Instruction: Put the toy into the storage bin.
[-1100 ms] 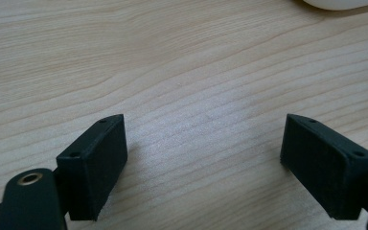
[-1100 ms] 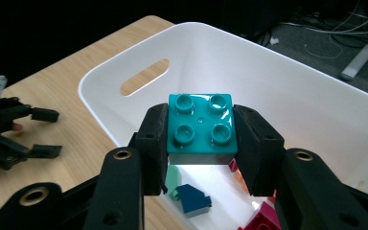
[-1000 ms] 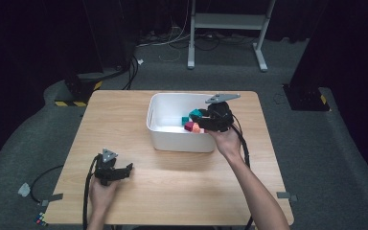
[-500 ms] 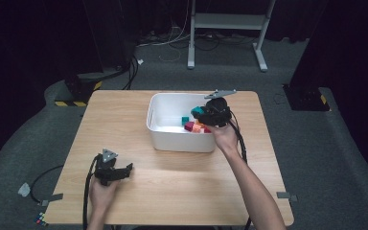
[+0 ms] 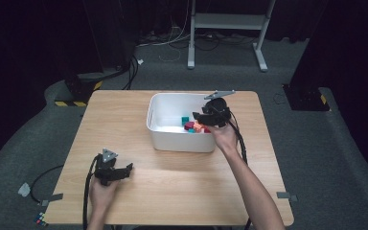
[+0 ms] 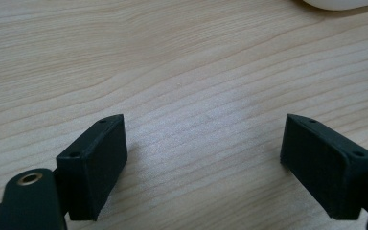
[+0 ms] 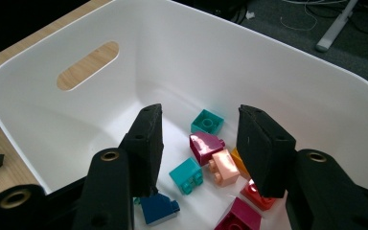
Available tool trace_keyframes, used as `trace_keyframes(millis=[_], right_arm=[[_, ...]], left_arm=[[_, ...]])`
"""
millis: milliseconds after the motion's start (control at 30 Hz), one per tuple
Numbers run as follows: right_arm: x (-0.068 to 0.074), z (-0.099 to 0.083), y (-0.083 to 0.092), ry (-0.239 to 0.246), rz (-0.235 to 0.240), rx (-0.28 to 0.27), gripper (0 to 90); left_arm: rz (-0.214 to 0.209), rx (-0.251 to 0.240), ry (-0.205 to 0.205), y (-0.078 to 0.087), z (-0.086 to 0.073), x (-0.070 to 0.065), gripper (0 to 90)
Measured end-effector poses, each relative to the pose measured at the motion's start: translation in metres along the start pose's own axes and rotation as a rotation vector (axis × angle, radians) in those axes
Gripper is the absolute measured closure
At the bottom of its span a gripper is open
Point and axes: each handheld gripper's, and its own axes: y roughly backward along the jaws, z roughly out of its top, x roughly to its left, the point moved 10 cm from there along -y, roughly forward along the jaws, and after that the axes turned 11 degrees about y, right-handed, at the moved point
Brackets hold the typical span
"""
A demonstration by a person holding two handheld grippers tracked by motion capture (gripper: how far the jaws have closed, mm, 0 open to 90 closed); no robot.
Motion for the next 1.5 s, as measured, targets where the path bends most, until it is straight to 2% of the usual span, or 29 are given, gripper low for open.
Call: trace_keyframes(millis=[767, 1500], right_arm=[[0.007, 0.004, 0.020, 0.035, -0.004, -0.053, 50.1], [0.013, -0.003, 0.038, 0.033, 0.015, -0.082, 49.6]], left_arm=[[0.000, 0.000, 0.000, 0.000, 0.000, 0.000, 16.4], [0.000, 0.000, 0.000, 0.000, 0.000, 0.000, 16.3]])
